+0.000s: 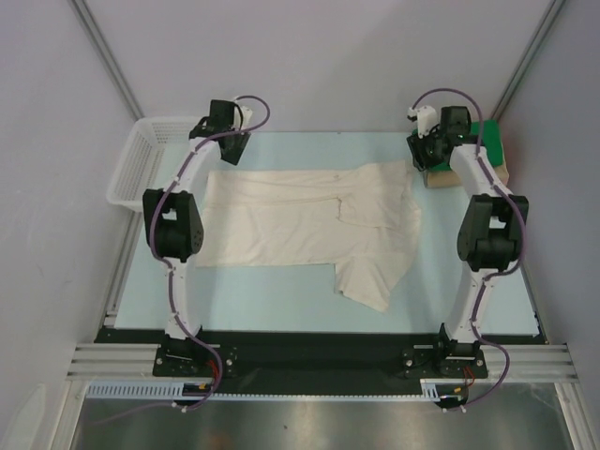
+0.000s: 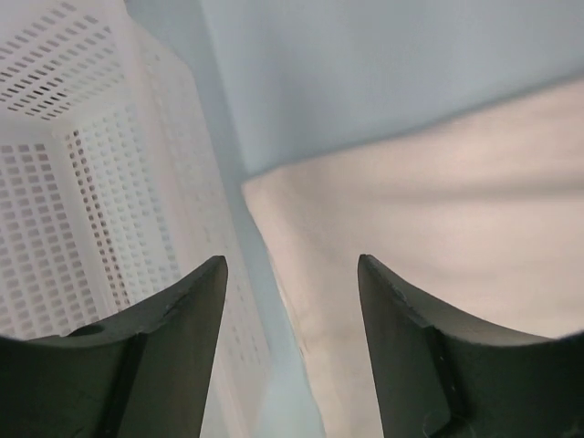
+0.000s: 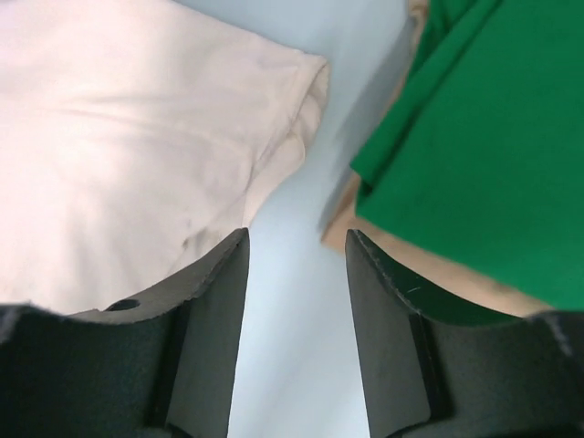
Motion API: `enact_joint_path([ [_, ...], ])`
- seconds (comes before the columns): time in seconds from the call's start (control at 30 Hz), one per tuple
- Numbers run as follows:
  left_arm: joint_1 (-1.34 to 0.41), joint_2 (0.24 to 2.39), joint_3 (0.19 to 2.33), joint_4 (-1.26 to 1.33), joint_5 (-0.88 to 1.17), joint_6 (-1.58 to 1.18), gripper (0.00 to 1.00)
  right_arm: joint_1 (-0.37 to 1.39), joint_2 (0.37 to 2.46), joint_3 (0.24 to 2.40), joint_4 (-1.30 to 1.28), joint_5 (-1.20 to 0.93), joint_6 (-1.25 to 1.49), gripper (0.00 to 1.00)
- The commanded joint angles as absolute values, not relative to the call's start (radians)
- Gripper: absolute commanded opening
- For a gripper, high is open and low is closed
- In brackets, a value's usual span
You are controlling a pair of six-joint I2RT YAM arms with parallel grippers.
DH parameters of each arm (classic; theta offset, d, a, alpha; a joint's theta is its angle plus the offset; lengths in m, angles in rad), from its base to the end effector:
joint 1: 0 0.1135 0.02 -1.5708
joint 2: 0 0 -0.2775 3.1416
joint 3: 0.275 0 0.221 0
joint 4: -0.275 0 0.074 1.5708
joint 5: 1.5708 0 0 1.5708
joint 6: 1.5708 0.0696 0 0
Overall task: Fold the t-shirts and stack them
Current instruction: Fold the tshirt
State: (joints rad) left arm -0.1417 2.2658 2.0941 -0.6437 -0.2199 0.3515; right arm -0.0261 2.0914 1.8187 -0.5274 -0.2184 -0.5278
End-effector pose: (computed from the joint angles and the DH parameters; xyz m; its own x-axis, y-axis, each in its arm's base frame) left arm 0.5118 -0.0577 0.2461 -0.6801 0.4365 -0.5890 0.2386 0.8915 0.3851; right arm 0.4781 0.0026 0.2529 -0.5564 -0.4773 -0.6801 -0.4695 0.8559 -0.2166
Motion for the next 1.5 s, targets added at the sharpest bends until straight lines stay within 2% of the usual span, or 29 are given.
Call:
enact_joint_path([
  [0.0, -0.190, 2.059, 1.869, -0.543, -0.161, 0.383, 0.65, -0.015, 1.915, 1.686, -0.531, -0.279, -0.609, 0.51],
  [0.1, -0.189, 2.000, 1.705, -0.574, -0.089, 0.368, 0.66, -0.006, 1.887, 1.609, -0.626, -0.366, -0.669, 0.48],
  [0.23, -0.183, 1.993, 1.602, -0.606, -0.060, 0.356, 0.65, -0.003, 1.902, 1.566, -0.761, -0.468, -0.722, 0.47],
  [0.67, -0.109, 2.074, 1.549, -0.584, -0.153, 0.359, 0.64, 0.044, 1.993, 1.526, -0.864, -0.469, -0.822, 0.45],
  [1.0, -0.089, 2.046, 1.511, -0.581, -0.179, 0.387, 0.64, 0.043, 2.046, 1.509, -0.828, -0.433, -0.830, 0.43],
  [1.17, -0.084, 2.049, 1.497, -0.577, -0.190, 0.397, 0.63, 0.046, 2.077, 1.508, -0.835, -0.420, -0.813, 0.34],
  [1.3, -0.080, 2.052, 1.496, -0.572, -0.195, 0.399, 0.63, 0.045, 2.074, 1.483, -0.831, -0.405, -0.816, 0.10],
  [1.33, -0.077, 2.052, 1.496, -0.571, -0.198, 0.400, 0.63, 0.043, 2.069, 1.482, -0.833, -0.406, -0.821, 0.06],
  [1.47, -0.074, 2.057, 1.493, -0.565, -0.206, 0.408, 0.63, 0.040, 2.028, 1.463, -0.853, -0.408, -0.841, 0.02],
])
